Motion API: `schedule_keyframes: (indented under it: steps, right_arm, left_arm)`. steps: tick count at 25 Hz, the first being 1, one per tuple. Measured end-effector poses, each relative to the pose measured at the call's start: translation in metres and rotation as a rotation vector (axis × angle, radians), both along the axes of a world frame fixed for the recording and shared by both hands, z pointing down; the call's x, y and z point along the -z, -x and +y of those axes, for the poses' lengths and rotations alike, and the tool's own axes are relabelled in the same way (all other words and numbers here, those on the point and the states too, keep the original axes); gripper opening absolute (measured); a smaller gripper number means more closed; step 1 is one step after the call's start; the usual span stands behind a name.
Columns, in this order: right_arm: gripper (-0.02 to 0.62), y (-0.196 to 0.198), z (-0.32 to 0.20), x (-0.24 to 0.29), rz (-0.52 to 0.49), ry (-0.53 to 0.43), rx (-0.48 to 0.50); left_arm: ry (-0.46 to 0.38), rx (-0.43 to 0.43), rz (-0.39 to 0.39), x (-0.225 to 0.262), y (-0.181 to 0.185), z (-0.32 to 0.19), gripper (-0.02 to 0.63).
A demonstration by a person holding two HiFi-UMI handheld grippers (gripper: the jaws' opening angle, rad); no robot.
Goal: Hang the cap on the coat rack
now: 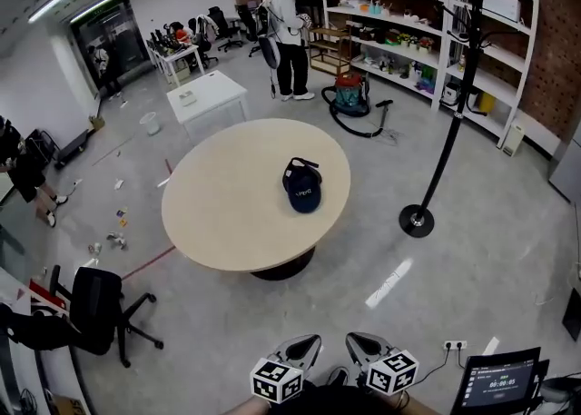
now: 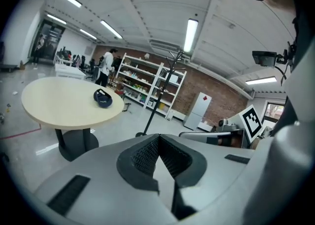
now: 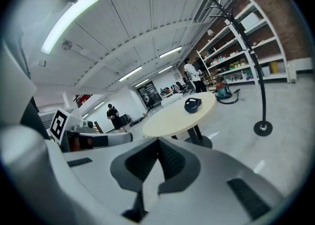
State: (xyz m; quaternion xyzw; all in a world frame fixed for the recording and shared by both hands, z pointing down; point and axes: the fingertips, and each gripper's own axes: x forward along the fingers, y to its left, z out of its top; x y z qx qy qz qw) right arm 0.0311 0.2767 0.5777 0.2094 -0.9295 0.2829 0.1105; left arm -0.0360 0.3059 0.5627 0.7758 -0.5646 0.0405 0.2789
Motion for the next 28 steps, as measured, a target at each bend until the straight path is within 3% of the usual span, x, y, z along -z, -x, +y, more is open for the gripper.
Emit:
schedule_keyframes:
  steps: [12, 21, 28]
  right_arm:
    - [0.002, 0.014, -0.039, -0.009, -0.008, 0.041, 0.049]
    - [0.002, 0.027, -0.099, -0.011, 0.016, 0.039, -0.023]
    - [0.002, 0.063, -0.151, -0.007, 0.026, 0.035, -0.069]
  left_arm:
    - [0.032, 0.081, -0.001, -0.003, 0.021, -0.033, 0.003]
    - [0.03, 0.001, 0.0, -0.008, 0.035, -0.093, 0.003]
    - [0.021, -0.034, 0.003, -0.003, 0.073, -0.148, 0.003]
